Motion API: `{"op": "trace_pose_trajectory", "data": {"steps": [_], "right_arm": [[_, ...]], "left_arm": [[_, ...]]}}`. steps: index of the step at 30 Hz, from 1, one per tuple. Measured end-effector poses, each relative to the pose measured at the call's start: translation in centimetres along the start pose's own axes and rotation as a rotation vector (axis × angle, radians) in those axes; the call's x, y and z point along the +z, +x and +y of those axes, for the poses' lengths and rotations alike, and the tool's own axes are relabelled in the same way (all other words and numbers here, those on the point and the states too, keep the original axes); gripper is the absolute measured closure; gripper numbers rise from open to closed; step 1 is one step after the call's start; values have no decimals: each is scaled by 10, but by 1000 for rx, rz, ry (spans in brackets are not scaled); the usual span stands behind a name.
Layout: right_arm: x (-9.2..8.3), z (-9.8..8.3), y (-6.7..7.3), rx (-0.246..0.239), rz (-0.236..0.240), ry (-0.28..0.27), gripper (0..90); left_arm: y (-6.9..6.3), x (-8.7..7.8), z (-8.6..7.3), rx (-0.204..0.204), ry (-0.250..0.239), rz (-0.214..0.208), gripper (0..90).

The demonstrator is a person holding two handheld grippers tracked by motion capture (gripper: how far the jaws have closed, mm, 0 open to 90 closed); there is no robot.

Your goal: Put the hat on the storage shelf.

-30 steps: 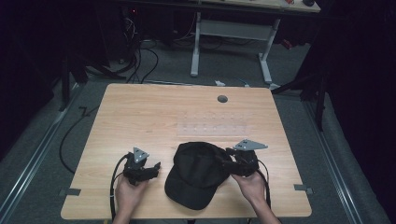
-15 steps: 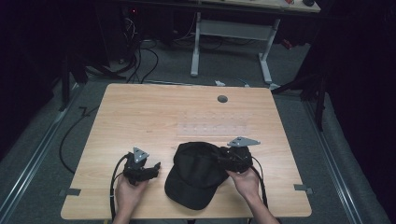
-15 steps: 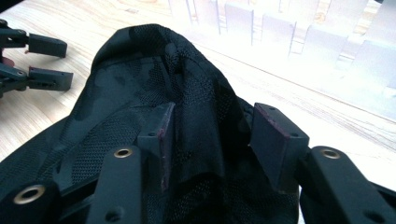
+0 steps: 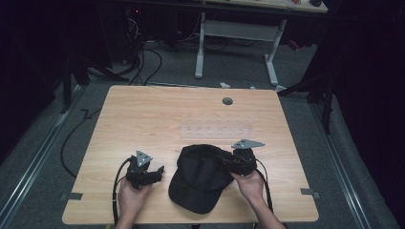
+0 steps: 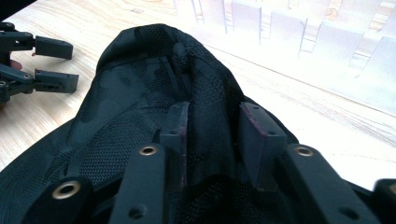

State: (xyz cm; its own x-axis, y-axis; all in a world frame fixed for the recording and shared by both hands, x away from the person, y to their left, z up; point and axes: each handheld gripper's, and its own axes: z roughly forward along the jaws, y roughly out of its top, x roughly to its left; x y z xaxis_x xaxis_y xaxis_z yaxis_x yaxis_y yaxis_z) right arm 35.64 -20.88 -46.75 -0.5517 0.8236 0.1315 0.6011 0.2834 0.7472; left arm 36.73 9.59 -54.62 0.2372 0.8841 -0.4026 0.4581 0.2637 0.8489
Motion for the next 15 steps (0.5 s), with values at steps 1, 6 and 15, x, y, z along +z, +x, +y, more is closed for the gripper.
{"op": "trace_pose_trajectory", "data": {"steps": [1, 6, 15], "right_arm": [[0, 0, 0, 1, 4, 4, 688], [0, 0, 1, -7, -3, 3, 745], [-2, 0, 4, -22, -14, -12, 824]], "left_arm": [[0, 0, 0, 1, 0, 0, 282], [0, 0, 0, 1, 0, 1, 282], [0, 0, 0, 0, -2, 0, 283]]}}
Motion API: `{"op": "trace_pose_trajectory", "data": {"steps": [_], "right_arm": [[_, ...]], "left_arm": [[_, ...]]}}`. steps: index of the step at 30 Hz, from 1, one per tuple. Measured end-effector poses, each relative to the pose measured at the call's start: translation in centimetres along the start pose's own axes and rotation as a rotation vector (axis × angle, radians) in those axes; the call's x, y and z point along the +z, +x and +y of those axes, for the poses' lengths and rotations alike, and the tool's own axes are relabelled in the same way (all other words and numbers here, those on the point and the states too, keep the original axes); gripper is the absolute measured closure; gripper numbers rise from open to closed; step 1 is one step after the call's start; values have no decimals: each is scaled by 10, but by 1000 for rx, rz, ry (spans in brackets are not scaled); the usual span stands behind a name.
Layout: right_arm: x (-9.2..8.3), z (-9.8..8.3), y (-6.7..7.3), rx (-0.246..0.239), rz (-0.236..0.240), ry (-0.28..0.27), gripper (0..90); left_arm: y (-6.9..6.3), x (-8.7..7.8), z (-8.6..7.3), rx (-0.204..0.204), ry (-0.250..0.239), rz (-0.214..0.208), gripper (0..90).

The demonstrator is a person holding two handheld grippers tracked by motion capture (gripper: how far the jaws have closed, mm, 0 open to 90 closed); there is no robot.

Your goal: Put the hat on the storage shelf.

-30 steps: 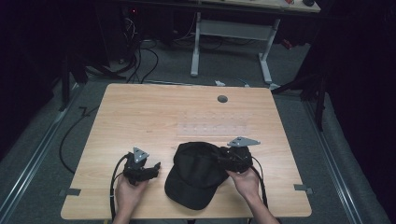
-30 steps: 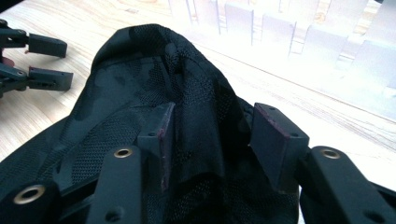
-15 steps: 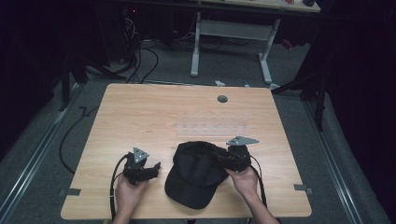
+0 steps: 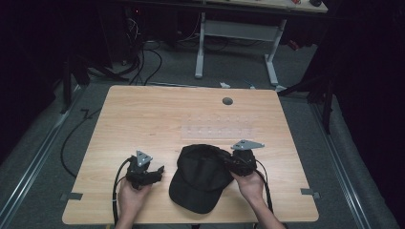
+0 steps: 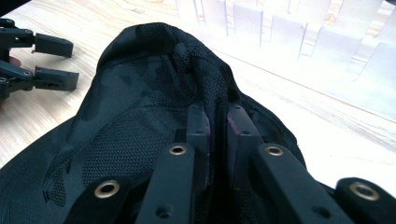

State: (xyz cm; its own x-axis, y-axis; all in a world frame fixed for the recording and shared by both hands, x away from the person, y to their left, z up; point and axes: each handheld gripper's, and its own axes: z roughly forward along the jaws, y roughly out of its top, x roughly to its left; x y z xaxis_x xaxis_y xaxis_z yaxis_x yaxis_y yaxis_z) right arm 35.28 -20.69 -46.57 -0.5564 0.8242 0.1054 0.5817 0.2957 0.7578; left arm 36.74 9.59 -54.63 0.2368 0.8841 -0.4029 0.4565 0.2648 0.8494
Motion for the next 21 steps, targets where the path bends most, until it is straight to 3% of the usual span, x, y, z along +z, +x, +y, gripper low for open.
{"op": "trace_pose_trajectory", "data": {"steps": [7, 14, 21], "right_arm": [[-6, 1, 1, -23, 2, -19, 843], [-9, 4, -1, -9, 33, 19, 850], [-16, 8, -2, -23, 59, -11, 848]], "left_arm": [[0, 0, 0, 3, 0, 1, 282], [0, 0, 0, 2, 0, 0, 283], [0, 0, 0, 7, 1, 2, 282]]}}
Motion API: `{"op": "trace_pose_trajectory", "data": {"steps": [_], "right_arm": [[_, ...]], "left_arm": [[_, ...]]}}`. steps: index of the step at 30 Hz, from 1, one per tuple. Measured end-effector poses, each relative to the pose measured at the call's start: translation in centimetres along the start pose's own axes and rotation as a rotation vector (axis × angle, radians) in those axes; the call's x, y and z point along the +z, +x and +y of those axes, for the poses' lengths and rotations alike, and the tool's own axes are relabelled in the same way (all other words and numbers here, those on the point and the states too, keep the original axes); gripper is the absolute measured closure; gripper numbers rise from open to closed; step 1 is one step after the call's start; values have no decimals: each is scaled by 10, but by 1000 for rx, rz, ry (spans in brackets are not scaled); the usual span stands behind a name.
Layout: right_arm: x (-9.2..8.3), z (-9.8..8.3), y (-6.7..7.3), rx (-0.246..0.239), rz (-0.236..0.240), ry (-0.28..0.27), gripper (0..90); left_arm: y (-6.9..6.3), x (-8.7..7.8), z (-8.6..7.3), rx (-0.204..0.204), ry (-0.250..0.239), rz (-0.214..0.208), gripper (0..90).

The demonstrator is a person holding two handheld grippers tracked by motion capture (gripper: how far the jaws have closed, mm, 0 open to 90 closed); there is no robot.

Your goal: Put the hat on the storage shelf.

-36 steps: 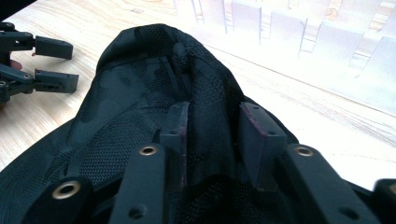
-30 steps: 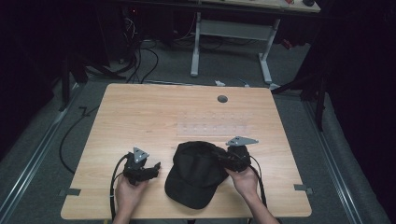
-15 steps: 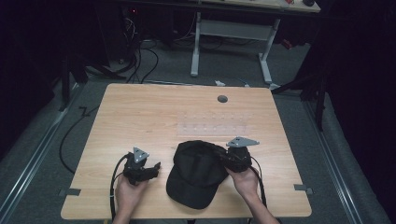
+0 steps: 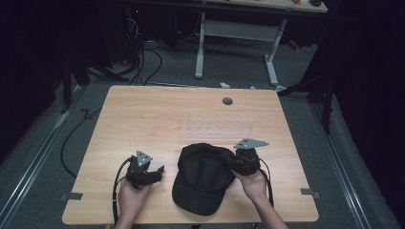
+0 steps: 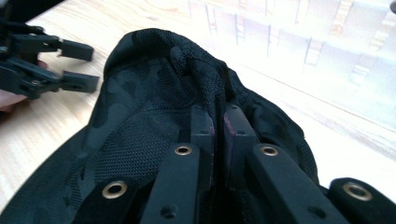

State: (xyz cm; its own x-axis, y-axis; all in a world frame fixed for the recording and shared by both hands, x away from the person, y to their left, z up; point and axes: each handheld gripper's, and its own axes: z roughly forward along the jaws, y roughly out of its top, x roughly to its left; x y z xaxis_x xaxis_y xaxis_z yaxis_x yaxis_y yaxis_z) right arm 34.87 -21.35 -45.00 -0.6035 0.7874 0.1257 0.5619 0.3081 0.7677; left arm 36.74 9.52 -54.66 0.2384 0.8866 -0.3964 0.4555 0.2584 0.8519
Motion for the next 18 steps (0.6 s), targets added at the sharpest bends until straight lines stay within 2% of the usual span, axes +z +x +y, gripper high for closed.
{"op": "trace_pose_trajectory", "data": {"steps": [1, 5, 7, 9, 14, 15, 16, 18], "right_arm": [[-3, 1, 0, -5, 17, -14, 847], [-9, 3, -1, -25, 21, -42, 848], [-10, 4, -1, -25, 22, -47, 848], [-15, 5, -3, -30, 35, -68, 849], [-24, 8, -6, -34, 55, -100, 851], [-24, 8, -6, -34, 55, -100, 851], [-27, 9, -7, -38, 59, -111, 852], [-29, 9, -8, -38, 61, -118, 852]], "left_arm": [[0, 0, 0, -1, 1, -1, 281], [0, 0, 0, 0, 4, -4, 273], [-1, 0, 0, 3, 7, -8, 239], [-2, -1, -2, 17, 26, -33, 204], [-3, -3, -2, 17, 45, -49, 217], [-4, -4, -2, 10, 51, -56, 217], [-5, -6, 0, -19, 70, -85, 214], [-5, -7, 0, -22, 80, -100, 209]]}}
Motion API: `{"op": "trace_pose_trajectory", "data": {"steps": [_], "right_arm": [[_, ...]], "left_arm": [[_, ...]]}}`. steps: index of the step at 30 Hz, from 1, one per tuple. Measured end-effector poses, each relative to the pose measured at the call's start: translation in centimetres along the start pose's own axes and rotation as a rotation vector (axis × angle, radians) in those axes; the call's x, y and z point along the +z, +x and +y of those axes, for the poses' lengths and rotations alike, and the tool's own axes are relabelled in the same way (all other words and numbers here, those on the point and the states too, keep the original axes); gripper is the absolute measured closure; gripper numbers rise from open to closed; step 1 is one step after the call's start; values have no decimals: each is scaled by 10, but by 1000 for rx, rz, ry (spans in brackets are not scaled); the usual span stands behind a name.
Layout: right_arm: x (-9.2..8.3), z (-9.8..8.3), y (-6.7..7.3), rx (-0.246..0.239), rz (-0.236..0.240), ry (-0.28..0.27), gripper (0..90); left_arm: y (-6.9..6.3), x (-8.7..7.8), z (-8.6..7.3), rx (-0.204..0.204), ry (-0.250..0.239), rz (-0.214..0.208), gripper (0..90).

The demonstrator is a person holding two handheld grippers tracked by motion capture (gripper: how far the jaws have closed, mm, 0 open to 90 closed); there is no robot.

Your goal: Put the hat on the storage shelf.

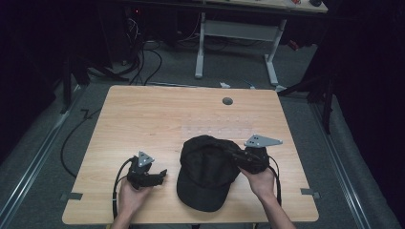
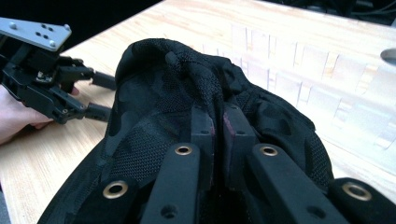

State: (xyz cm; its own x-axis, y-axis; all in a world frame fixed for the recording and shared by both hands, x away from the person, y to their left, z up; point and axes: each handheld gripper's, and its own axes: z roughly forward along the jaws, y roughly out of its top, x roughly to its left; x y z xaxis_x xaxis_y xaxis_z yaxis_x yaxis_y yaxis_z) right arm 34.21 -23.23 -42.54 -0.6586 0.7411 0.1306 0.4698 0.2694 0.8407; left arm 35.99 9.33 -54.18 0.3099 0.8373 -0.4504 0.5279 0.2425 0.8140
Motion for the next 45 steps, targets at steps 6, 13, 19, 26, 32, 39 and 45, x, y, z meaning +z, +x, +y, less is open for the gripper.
{"op": "trace_pose_trajectory", "data": {"steps": [6, 13, 19, 26, 32, 39, 45], "right_arm": [[-8, 2, -3, -17, -6, -12, 852], [-15, 3, -4, -37, -9, -26, 851], [-17, 4, -2, -49, 4, -37, 851], [-19, 6, 1, -69, 25, -63, 850], [-19, 12, 1, -90, 56, -78, 851], [-17, 22, 6, -133, 103, -95, 851], [-18, 23, 9, -164, 115, -96, 850]], "left_arm": [[-13, -9, 0, -11, 22, -95, 185], [-26, -23, 14, -85, 60, -200, 153], [-40, -31, 21, -119, 93, -296, 153], [-59, -30, 21, -95, 161, -370, 155], [-65, -29, 22, -91, 188, -388, 160], [-66, -30, 25, -121, 213, -430, 186], [-70, -26, 21, -107, 256, -461, 248]]}}
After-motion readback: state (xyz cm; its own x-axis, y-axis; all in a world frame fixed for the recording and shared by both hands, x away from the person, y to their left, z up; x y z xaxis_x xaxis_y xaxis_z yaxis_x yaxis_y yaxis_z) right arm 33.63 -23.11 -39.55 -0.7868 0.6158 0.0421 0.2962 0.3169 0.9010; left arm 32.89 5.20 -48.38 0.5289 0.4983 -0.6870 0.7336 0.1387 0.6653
